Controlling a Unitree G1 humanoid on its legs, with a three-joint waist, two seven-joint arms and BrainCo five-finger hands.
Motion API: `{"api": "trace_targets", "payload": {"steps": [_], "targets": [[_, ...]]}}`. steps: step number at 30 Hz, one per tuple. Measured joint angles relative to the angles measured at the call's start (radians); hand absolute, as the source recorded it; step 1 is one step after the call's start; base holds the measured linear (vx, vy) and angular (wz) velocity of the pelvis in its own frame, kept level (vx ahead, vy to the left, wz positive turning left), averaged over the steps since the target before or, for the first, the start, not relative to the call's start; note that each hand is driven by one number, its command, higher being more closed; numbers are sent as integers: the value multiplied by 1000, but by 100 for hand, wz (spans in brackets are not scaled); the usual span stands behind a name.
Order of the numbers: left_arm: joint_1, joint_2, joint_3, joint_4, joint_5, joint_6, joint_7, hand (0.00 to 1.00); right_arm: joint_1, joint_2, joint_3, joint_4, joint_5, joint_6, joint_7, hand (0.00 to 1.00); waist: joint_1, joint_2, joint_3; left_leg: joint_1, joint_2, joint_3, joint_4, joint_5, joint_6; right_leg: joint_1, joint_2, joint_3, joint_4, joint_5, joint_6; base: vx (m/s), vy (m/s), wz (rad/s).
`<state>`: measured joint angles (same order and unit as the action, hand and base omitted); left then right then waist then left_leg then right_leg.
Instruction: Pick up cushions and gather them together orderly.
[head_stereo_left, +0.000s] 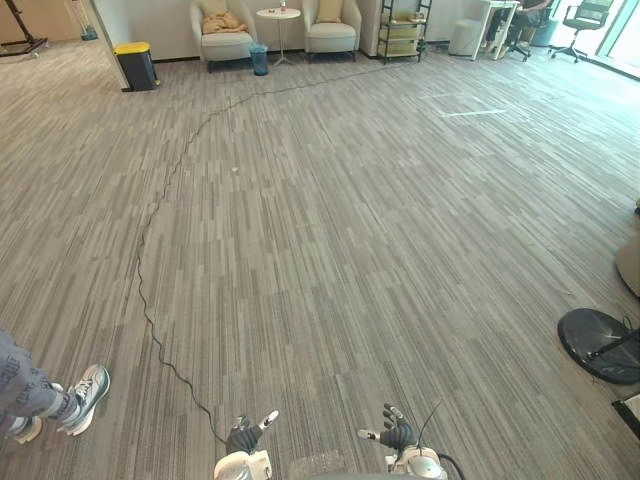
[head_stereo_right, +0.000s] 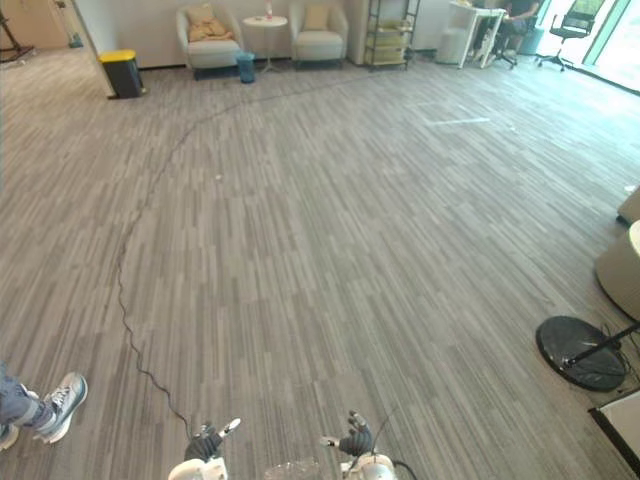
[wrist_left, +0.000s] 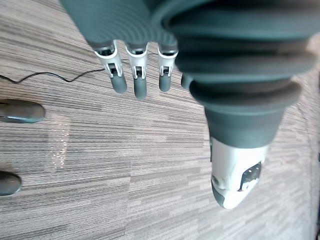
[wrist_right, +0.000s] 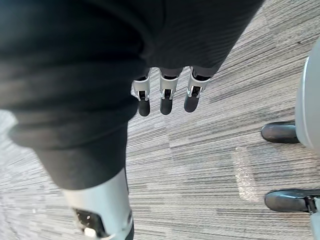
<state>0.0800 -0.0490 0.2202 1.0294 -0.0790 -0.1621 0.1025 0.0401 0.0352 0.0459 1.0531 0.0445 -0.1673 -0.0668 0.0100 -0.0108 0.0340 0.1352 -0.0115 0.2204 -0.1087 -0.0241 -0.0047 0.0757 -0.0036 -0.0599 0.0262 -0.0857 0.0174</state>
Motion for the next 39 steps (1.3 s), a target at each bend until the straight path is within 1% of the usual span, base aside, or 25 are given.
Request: {"api": "trace_targets", "payload": {"steps": [2,4,7,10,11,14,17,19,23,26,29,31,34,39], "targets": [[-7,-1,2,3,0,0,-3,0,-11,-2,-55,28,11,1,10,0,3,-2,4,-19,-13,-41,-1,6,9,9,-14,-40,-10,-4,7,33,14,51],[-11,2,2,3,0,0,-11,0,-13,-1,-86,33,27,2,14,0,14,-4,5,-26,-19,-50,-1,6,10,9,-19,-47,-15,-4,7,52,26,23],[-21,14,1,8,0,2,-21,0,-16,5,-127,34,49,2,21,0,21,-15,12,-30,-24,-56,-1,6,10,10,-23,-53,-20,-5,9,29,7,7],[-34,23,-1,26,-1,2,-26,0,-20,3,-173,44,80,3,26,0,21,-22,17,-31,-30,-75,-1,6,10,19,-30,-74,-30,-6,11,25,0,17],[-34,24,-1,28,-4,2,-26,0,-24,2,-202,54,84,3,26,0,21,-22,17,-31,-33,-79,-1,6,10,22,-32,-77,-31,-7,13,24,4,15],[-41,29,-1,44,-1,2,-28,0,-30,2,-236,63,86,9,27,0,21,-22,18,-32,-35,-82,-2,6,10,22,-33,-83,-32,-8,14,10,1,4],[-49,34,-4,52,3,4,-41,0,-40,2,-251,69,100,13,28,0,20,-20,30,-32,-35,-83,-2,6,10,22,-33,-83,-32,-8,15,0,0,0],[-56,35,-7,64,20,4,-45,0,-43,1,-271,74,120,12,29,0,20,-18,31,-32,-35,-84,-2,6,10,22,-33,-83,-32,-8,15,0,0,0],[-58,43,-23,70,22,5,-47,0,-43,-3,-279,77,132,12,31,0,18,-18,32,-34,-36,-91,-2,6,11,22,-33,-83,-34,-8,15,1,-8,2],[-58,49,-24,73,26,5,-47,0,-44,-7,-279,79,138,12,42,0,15,-18,32,-37,-36,-92,-2,6,11,22,-33,-85,-39,-8,15,1,-4,1],[-59,63,-49,83,37,4,-49,0,-45,-10,-281,82,154,12,48,0,11,-18,32,-40,-36,-94,-2,6,11,22,-32,-87,-44,-8,14,4,-6,1],[-59,66,-54,86,37,4,-49,0,-48,-10,-282,84,155,12,49,0,4,-17,32,-40,-36,-94,-2,6,11,24,-31,-86,-47,-8,14,0,0,0],[-59,67,-54,92,37,4,-49,0,-53,-11,-285,85,162,12,50,0,-3,-13,35,-40,-36,-93,-1,6,11,25,-31,-86,-48,-8,14,0,0,0],[-59,68,-55,93,37,5,-49,0,-59,-19,-301,94,173,12,50,0,-4,-5,42,-39,-35,-93,-1,6,11,26,-30,-86,-48,-8,14,0,0,0]]}}
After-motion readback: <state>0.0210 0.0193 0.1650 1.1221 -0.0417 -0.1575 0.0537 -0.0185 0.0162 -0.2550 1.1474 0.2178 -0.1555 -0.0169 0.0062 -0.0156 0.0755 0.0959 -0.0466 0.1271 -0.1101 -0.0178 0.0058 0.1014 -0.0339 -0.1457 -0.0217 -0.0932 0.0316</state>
